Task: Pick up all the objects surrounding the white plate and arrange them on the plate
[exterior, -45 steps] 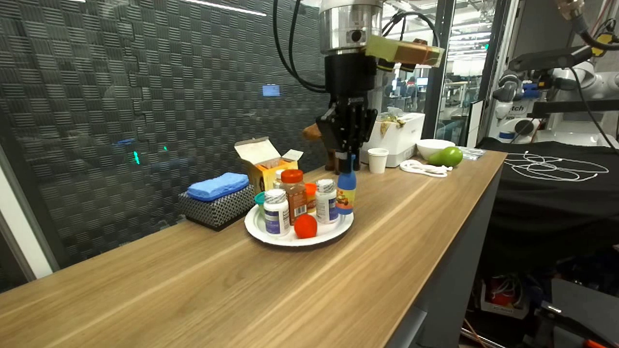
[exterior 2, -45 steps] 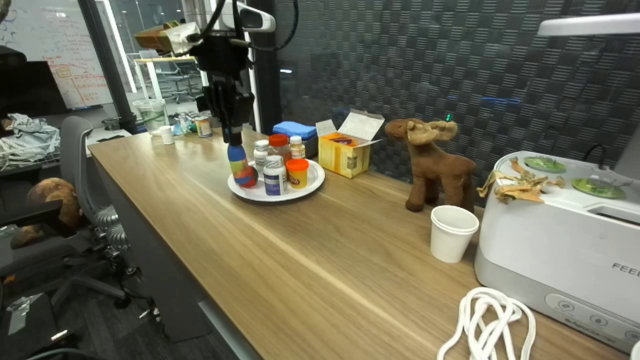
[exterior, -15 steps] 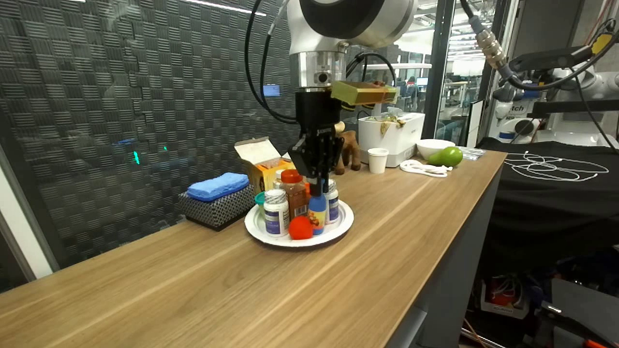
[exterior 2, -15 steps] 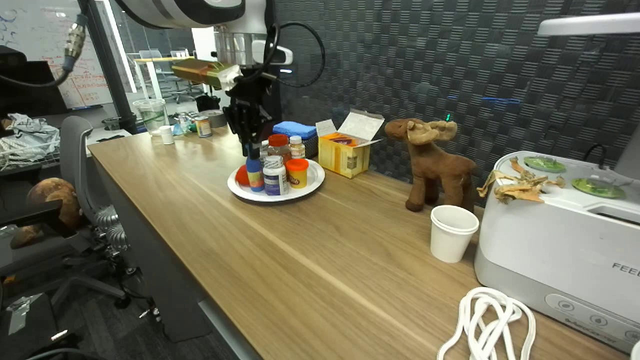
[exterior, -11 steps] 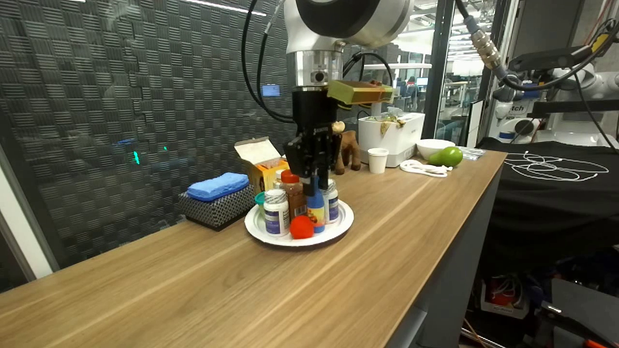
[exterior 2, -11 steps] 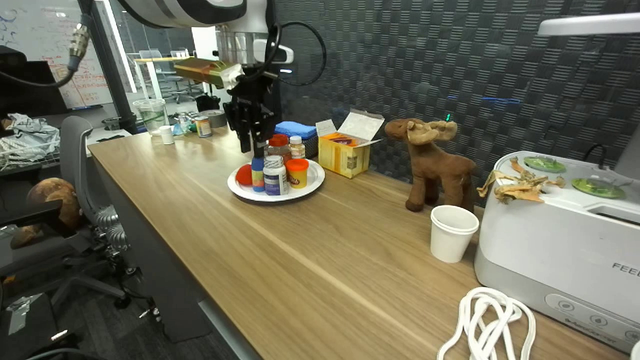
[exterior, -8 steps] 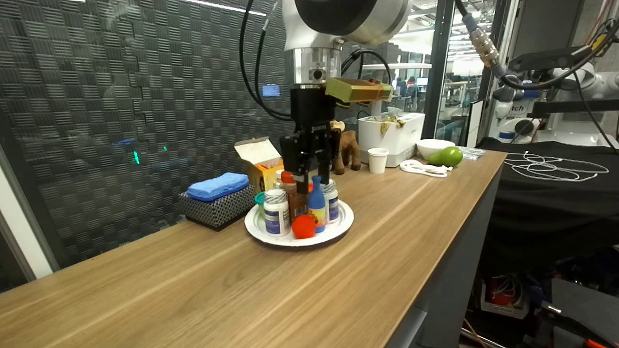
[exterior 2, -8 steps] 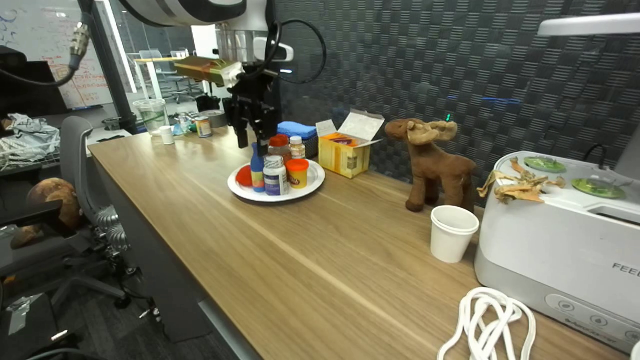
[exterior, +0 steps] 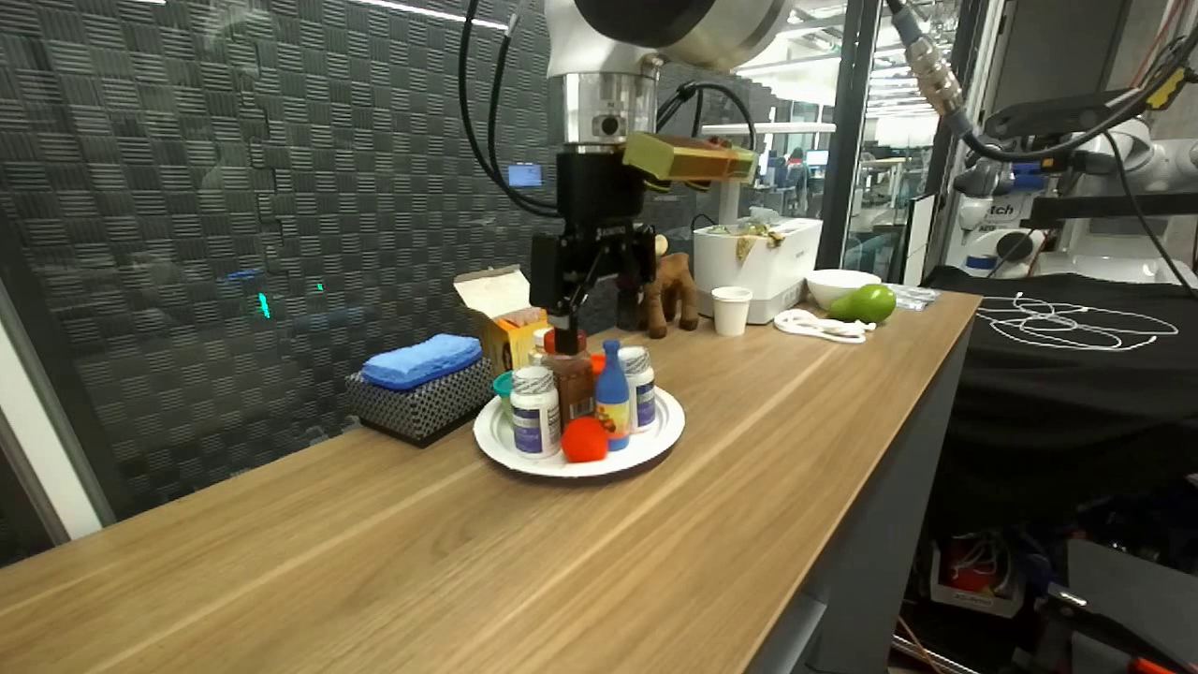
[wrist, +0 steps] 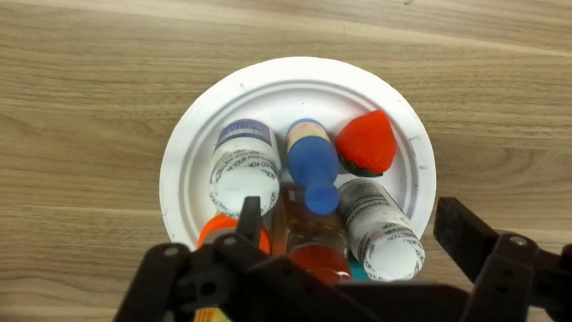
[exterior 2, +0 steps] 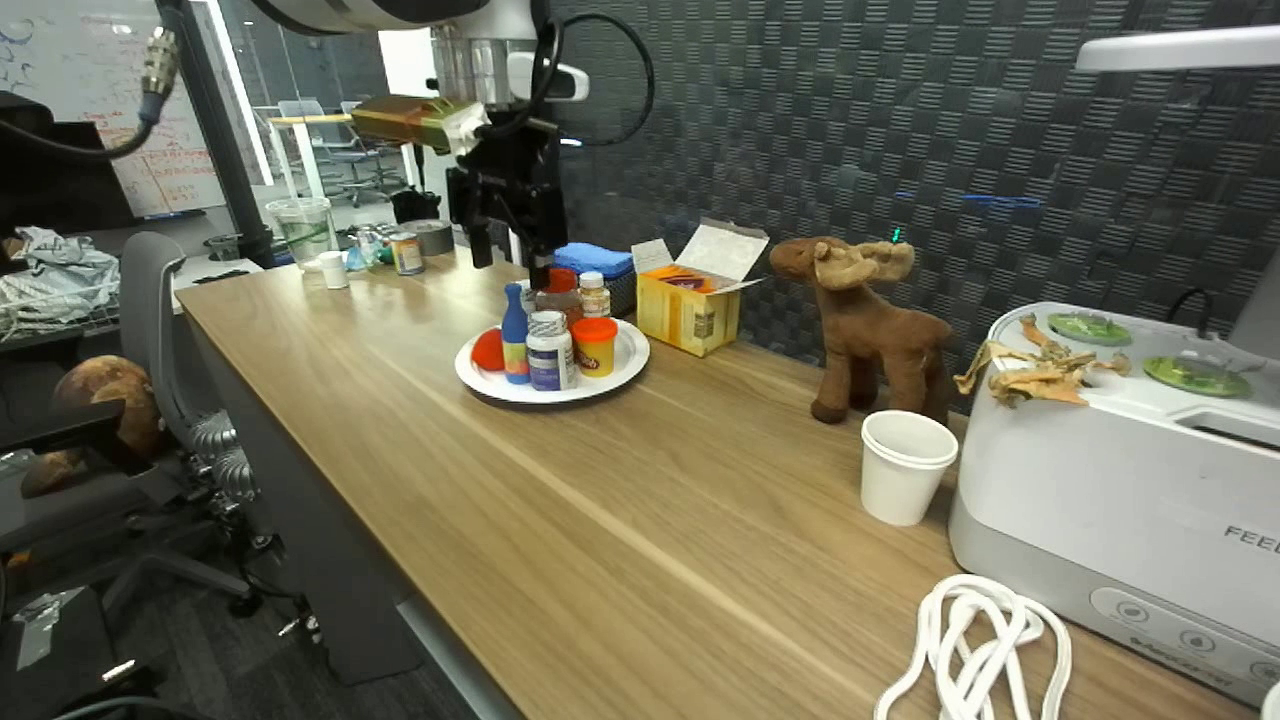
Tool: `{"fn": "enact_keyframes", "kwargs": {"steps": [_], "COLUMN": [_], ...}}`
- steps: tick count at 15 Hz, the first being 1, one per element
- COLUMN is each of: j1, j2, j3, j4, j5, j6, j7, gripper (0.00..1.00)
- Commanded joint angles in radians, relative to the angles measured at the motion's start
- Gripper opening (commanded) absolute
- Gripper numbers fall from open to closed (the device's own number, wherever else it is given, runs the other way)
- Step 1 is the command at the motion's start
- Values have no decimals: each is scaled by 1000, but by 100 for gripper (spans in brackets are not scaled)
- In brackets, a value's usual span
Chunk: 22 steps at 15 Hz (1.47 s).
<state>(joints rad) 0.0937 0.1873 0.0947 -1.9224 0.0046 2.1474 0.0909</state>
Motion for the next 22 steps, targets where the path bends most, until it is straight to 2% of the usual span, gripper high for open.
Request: {"fn": "enact_keyframes", "kwargs": {"steps": [1, 7, 10, 11, 22], "j1": [4, -3, -11, -11, -11], "j2": [-57, -178, -253, -202, -193], "j3": [-13, -29, -25, -24, -24], "j4": [64, 153, 133, 149, 143], "j5": [-6, -55, -10, -32, -32], "j6": [-58, -196, -241, -212, -220], "j7": [56, 132, 71, 99, 98], "gripper": [100, 100, 100, 100, 100]}}
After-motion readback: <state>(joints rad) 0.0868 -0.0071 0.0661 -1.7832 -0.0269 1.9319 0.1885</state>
